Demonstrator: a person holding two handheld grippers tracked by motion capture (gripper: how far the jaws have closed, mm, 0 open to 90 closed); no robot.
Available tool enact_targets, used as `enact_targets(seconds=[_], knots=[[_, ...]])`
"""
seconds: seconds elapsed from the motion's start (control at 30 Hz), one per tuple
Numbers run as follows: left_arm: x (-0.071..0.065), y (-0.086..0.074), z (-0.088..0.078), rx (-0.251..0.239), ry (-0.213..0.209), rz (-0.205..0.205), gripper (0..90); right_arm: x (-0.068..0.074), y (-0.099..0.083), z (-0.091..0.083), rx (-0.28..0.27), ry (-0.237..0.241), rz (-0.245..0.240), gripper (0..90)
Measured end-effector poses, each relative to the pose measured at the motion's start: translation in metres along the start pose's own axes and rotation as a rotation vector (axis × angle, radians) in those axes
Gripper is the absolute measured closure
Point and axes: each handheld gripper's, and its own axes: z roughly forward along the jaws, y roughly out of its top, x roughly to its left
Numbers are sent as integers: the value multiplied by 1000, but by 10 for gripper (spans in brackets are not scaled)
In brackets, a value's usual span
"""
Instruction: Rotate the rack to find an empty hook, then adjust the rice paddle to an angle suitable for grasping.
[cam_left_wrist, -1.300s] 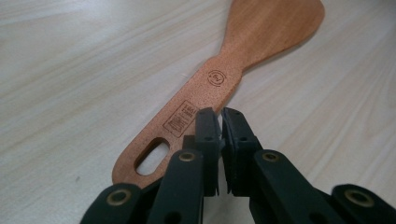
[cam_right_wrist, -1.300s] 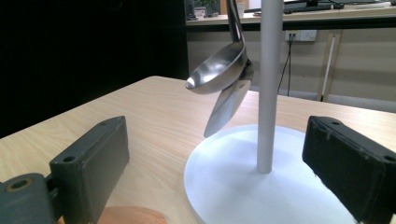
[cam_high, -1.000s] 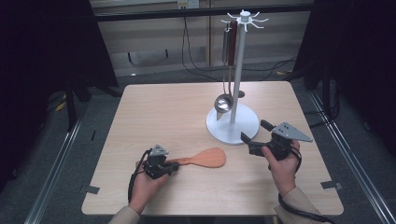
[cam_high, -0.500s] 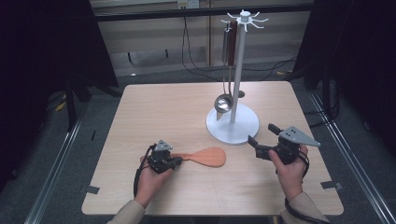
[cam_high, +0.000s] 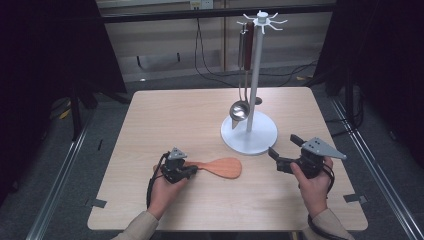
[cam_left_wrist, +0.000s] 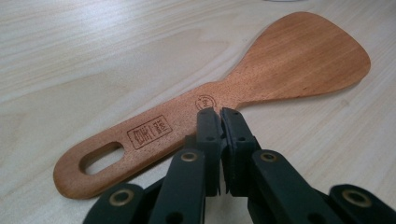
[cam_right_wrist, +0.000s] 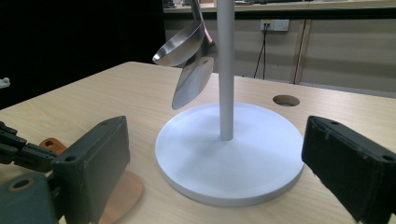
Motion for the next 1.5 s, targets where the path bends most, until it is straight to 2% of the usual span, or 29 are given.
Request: enact_targets(seconds=[0.07, 0.1, 0.27, 0.37, 0.4, 0.43, 0.5, 0.53, 0.67, 0.73, 0.8, 0.87, 0.9, 0.93, 1.03, 1.07, 1.1, 1.13, 1.2, 1.23, 1.3, 1.33, 1.5], knots=[[0, 0, 1, -6, 9, 1, 866, 0, 1, 0, -6, 2, 3, 79], [-1, 0, 1, -15, 8, -20, 866, 0, 0, 0, -3, 1, 3, 79], [-3, 2, 1, -13, 15, -23, 847, -1, 0, 0, 5, 3, -7, 82], [-3, 4, -2, -31, 21, -35, 843, -1, 0, 0, 7, 6, -10, 84], [-2, 5, -5, -33, 24, -21, 843, -1, 0, -1, 7, 4, -8, 84], [-1, 6, -8, -49, 38, -30, 847, -1, 0, -1, 5, 3, -4, 84], [2, 7, -13, -67, 55, -39, 868, -2, 0, -1, 6, -4, -3, 84], [4, 7, -15, -81, 68, -56, 876, -2, 0, -1, 7, -6, -3, 84], [15, 3, -20, -80, 94, -84, 889, -2, 0, -1, 6, -6, -4, 84], [18, 2, -20, -92, 112, -113, 891, -2, 0, -1, 8, -4, -1, 84], [25, 1, -22, -82, 118, -114, 891, -2, 0, -1, 10, -2, -2, 84], [28, 0, -22, -108, 132, -139, 891, -2, -1, -1, 20, 0, -7, 84], [30, 0, -22, -104, 139, -137, 894, -2, -2, -1, 27, 4, -9, 84], [31, 0, -22, -113, 146, -153, 896, -1, -3, -1, 28, -4, -9, 84], [33, 1, -23, -108, 177, -144, 898, -2, -3, -3, 29, -1, -20, 84], [33, 1, -24, -113, 176, -150, 899, -2, -2, -4, 24, -8, -17, 84], [33, 1, -23, -123, 154, -177, 899, -3, -2, -6, 26, -5, -19, 84], [34, 0, -23, -121, 151, -189, 900, -4, -3, -6, 24, -11, -18, 84], [35, -1, -22, -107, 162, -178, 900, -4, -3, -7, 25, -13, -13, 84], [35, -2, -21, -111, 159, -194, 900, -6, -3, -8, 28, -13, -21, 84], [36, -3, -21, -104, 167, -193, 900, -5, -2, -10, 21, -16, -3, 84], [37, -3, -21, -103, 167, -192, 900, -6, -2, -10, 22, -17, -18, 84], [34, -3, -17, -98, 149, -202, 900, -7, -2, -10, 19, -19, -12, 84]])
